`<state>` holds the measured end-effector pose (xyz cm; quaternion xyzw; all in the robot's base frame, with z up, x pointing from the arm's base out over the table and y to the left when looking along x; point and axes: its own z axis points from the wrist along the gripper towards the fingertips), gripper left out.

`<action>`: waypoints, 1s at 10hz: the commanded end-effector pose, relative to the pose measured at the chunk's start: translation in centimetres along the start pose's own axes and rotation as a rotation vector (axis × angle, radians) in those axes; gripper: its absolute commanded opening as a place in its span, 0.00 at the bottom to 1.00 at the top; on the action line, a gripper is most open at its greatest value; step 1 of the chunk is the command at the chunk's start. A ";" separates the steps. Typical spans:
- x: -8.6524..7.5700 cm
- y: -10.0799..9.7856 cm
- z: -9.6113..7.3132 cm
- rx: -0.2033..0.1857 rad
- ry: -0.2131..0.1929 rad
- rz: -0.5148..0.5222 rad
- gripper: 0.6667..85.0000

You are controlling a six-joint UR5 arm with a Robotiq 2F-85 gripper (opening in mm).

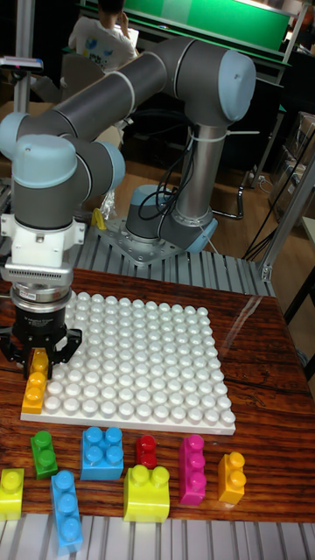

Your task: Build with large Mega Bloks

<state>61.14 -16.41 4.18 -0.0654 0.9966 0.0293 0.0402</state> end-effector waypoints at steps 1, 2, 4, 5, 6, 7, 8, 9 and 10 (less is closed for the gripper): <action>0.0 0.1 -0.2 -0.015 0.001 -0.022 0.48; -0.1 0.2 -0.3 -0.020 0.000 -0.023 0.49; -0.3 0.1 -0.8 -0.022 0.001 -0.023 0.49; -0.4 -0.2 -1.1 -0.016 0.004 -0.019 0.49; -0.6 -0.5 -1.7 -0.014 0.009 -0.020 0.49; -0.7 -0.6 -2.3 -0.016 0.016 -0.019 0.49; -0.8 -0.6 -2.9 -0.020 0.023 -0.020 0.48; -1.1 -0.7 -3.2 -0.019 0.028 -0.020 0.48; -1.4 -0.9 -3.1 -0.009 0.028 -0.021 0.47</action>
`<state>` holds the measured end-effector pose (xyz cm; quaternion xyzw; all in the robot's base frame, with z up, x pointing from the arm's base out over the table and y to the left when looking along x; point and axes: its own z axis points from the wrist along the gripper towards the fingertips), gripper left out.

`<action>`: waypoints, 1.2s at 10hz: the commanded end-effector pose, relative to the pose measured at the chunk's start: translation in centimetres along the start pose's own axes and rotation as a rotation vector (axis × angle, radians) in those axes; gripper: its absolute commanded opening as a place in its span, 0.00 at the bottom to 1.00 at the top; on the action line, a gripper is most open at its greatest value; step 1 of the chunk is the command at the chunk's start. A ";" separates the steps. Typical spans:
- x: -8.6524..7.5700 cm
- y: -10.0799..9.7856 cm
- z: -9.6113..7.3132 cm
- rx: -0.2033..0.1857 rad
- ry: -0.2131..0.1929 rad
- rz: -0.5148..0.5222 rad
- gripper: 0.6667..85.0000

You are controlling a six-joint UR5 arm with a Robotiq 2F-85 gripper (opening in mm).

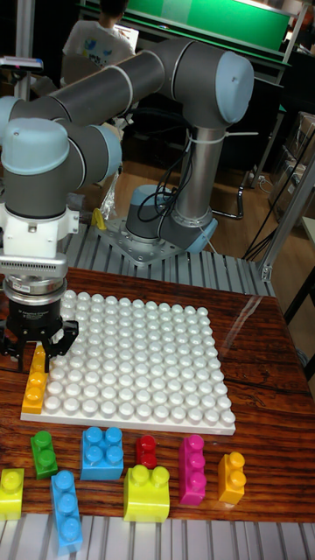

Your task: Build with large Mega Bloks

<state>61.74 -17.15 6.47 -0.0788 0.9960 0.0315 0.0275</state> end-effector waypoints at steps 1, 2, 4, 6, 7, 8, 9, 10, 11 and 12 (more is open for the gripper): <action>-1.2 -0.6 -0.8 0.009 -0.002 -0.002 0.47; -1.7 -1.3 -0.9 0.015 -0.001 -0.008 0.47; -2.7 -2.7 -1.2 0.019 0.001 -0.024 0.46; -3.8 -4.3 -1.5 0.022 0.010 -0.041 0.45; -4.2 -4.5 -1.2 0.018 0.005 -0.045 0.44; -4.6 -4.7 -0.8 0.022 0.004 -0.044 0.43; -4.8 -5.0 -0.5 0.029 0.005 -0.043 0.43; -5.0 -5.2 -0.3 0.034 0.006 -0.034 0.42; -4.9 -5.3 -0.3 0.036 0.008 -0.003 0.35; -4.5 -5.7 -0.3 0.053 0.020 0.047 0.34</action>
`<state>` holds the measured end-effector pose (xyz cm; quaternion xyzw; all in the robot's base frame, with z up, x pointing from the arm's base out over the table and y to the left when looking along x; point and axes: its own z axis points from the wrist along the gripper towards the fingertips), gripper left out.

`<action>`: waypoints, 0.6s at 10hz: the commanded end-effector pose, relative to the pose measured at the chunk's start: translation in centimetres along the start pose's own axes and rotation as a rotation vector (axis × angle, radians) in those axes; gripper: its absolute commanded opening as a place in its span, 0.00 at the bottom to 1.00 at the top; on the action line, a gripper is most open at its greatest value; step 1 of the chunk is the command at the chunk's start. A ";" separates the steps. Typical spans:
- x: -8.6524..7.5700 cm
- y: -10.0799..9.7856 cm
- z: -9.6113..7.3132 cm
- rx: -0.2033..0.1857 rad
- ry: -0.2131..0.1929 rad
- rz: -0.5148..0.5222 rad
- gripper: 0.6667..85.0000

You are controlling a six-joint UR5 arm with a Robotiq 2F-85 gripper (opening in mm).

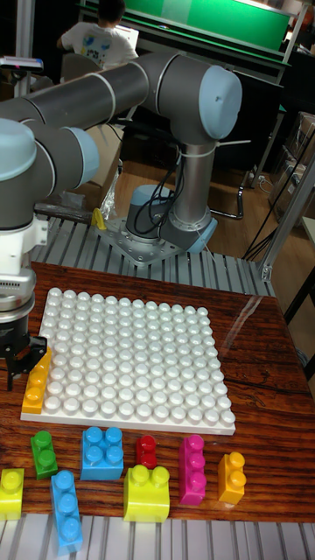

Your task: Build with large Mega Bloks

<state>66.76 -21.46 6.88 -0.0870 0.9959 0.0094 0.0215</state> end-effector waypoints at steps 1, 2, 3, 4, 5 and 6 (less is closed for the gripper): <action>-0.2 -0.8 0.1 0.016 0.006 0.115 0.23; -0.7 -1.4 0.1 0.035 -0.015 0.146 0.22; -1.1 -1.0 0.1 0.020 -0.029 0.166 0.22; -1.5 -0.9 0.1 0.017 -0.046 0.165 0.26; -2.1 -0.4 0.1 -0.005 -0.065 0.171 0.28; -2.5 -0.2 0.0 -0.017 -0.082 0.170 0.25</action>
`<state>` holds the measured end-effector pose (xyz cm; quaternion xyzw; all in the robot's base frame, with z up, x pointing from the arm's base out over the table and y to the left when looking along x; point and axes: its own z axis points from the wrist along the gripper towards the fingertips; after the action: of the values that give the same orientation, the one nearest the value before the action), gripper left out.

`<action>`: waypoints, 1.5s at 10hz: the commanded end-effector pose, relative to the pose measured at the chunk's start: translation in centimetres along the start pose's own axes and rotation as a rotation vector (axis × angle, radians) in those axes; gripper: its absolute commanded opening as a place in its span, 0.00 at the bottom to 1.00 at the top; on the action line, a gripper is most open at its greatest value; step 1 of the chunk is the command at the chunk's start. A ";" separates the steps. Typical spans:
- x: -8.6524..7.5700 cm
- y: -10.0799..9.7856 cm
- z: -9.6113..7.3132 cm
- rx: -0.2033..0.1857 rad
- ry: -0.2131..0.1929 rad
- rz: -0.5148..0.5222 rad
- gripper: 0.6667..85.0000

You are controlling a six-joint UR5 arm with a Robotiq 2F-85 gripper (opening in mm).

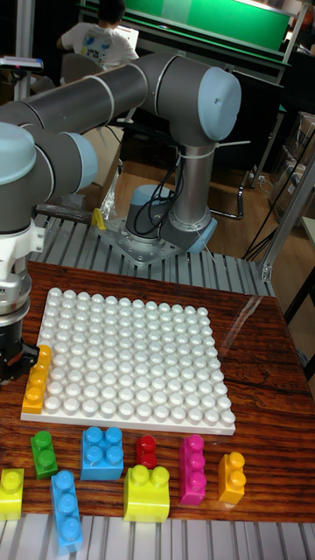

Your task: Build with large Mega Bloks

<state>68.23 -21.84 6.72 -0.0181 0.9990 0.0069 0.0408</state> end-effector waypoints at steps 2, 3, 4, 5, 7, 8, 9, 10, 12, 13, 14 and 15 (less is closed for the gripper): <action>-0.8 0.7 -0.1 -0.033 -0.030 -0.011 0.28; -0.6 0.6 -0.1 -0.030 -0.024 -0.026 0.34; -0.7 0.7 -0.1 -0.033 -0.025 -0.051 0.40; -0.7 0.8 -0.1 -0.034 -0.026 -0.063 0.42; -2.4 -0.4 0.4 -0.054 -0.008 -0.098 0.44; -3.4 -1.5 1.0 -0.057 -0.009 -0.127 0.45; -4.3 -2.1 1.6 -0.056 -0.013 -0.141 0.46; -4.7 -2.2 2.2 -0.054 -0.016 -0.142 0.47; -5.3 -1.7 2.2 -0.048 -0.006 -0.146 0.49; -4.7 -1.5 1.7 -0.041 0.017 -0.160 0.55; -4.3 -1.4 1.3 -0.040 0.030 -0.164 0.60; -3.9 -1.4 1.2 -0.042 0.043 -0.178 0.63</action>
<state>72.53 -23.26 5.42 -0.0986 0.9945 0.0211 0.0296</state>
